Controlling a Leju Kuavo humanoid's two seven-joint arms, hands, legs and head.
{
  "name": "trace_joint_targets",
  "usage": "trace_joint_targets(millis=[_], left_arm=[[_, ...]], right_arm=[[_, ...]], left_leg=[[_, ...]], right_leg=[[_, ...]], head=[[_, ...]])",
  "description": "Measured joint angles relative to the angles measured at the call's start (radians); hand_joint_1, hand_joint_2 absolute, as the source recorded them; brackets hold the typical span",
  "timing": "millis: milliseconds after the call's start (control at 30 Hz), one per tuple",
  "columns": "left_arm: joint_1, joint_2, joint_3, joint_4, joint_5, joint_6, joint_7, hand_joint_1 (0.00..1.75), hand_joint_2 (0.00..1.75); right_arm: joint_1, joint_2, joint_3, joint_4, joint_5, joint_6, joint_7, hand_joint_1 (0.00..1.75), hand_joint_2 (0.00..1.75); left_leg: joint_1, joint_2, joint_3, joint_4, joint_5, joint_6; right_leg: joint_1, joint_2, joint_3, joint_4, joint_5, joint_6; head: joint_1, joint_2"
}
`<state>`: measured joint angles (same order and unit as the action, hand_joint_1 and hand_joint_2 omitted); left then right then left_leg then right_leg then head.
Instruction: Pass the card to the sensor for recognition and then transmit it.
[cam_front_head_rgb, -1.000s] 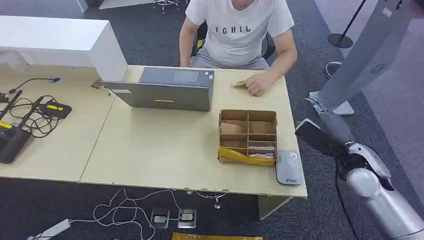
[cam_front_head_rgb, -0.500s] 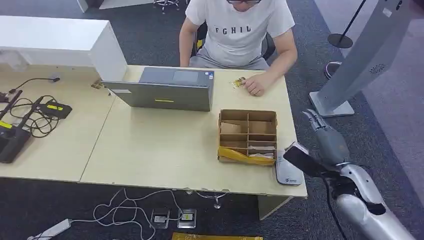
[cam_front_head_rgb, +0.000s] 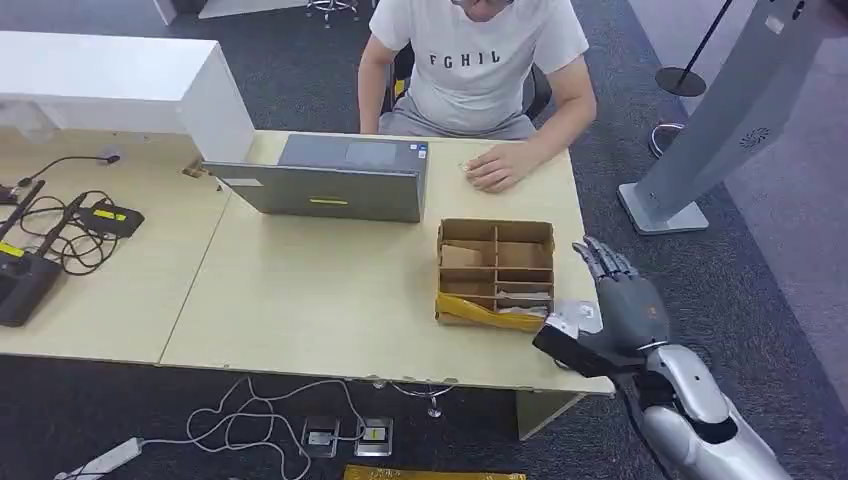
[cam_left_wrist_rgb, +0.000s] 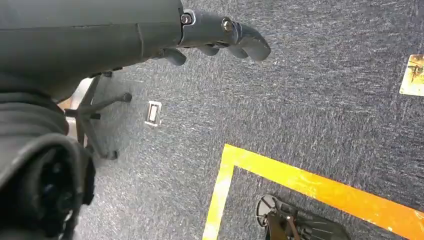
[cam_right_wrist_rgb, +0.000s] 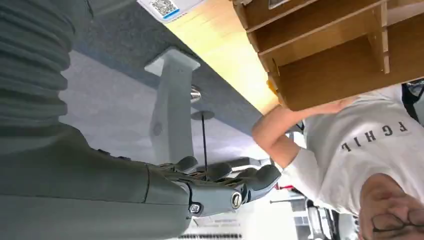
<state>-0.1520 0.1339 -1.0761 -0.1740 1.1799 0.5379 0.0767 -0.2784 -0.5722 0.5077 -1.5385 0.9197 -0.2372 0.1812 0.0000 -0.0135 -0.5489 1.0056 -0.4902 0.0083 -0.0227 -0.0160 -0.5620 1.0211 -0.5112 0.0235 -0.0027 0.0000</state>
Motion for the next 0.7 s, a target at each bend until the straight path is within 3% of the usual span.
trace_joint_targets(millis=[267, 700], left_arm=[[0.0, -0.002, 0.0, 0.0, -0.007, -0.001, 0.002, 0.0, 0.0], [0.0, -0.003, 0.0, 0.0, -0.015, -0.005, 0.0, 0.0, 0.0]], right_arm=[[-0.011, 0.067, 0.025, 0.071, 0.019, -0.004, -0.003, 0.0, 1.75], [-0.034, 0.127, 0.042, 0.12, -0.011, 0.027, -0.008, 0.0, 1.75]], left_leg=[[0.0, 0.0, 0.0, 0.0, 0.0, 0.0], [0.0, 0.0, 0.0, 0.0, 0.0, 0.0]], right_leg=[[0.0, 0.0, 0.0, 0.0, 0.0, 0.0], [0.0, 0.0, 0.0, 0.0, 0.0, 0.0]], head=[[0.0, 0.0], [0.0, 0.0]])
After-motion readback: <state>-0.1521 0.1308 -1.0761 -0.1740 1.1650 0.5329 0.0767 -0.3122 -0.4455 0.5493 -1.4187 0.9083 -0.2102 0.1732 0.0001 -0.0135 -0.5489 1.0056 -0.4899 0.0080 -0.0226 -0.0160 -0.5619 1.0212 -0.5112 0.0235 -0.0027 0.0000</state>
